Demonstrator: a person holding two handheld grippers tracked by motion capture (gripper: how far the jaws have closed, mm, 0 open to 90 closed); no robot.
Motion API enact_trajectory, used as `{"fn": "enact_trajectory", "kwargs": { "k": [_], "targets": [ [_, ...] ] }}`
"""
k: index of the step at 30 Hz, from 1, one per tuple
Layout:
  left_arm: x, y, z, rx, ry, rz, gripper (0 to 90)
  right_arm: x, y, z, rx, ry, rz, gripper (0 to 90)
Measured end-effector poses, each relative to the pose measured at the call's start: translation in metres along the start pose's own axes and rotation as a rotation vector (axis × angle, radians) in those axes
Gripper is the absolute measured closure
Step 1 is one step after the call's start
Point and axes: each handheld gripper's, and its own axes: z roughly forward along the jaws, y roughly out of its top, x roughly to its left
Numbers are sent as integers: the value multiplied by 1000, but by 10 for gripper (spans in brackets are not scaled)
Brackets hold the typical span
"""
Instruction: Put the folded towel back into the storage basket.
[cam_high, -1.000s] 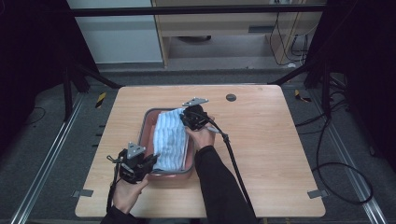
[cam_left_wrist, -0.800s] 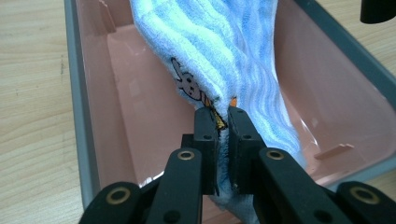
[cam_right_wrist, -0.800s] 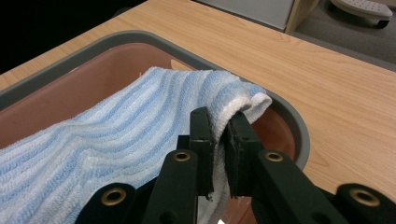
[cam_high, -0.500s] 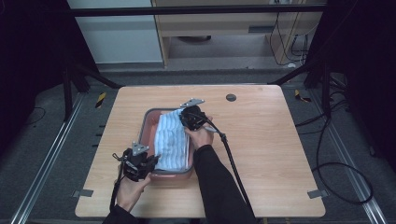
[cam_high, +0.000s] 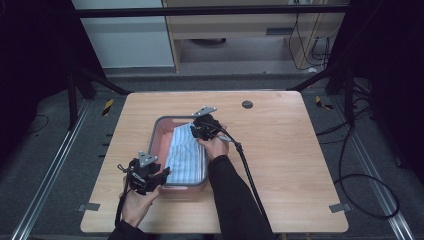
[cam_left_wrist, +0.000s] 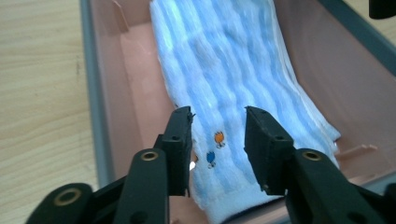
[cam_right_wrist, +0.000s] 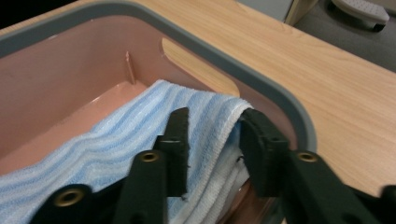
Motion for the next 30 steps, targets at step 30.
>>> {"fn": "enact_trajectory", "kwargs": {
  "k": [30],
  "targets": [
    [59,7,-28,-219,14,-6,230,-74,-53,-130,-212,-22,202,228]
  ]
}}
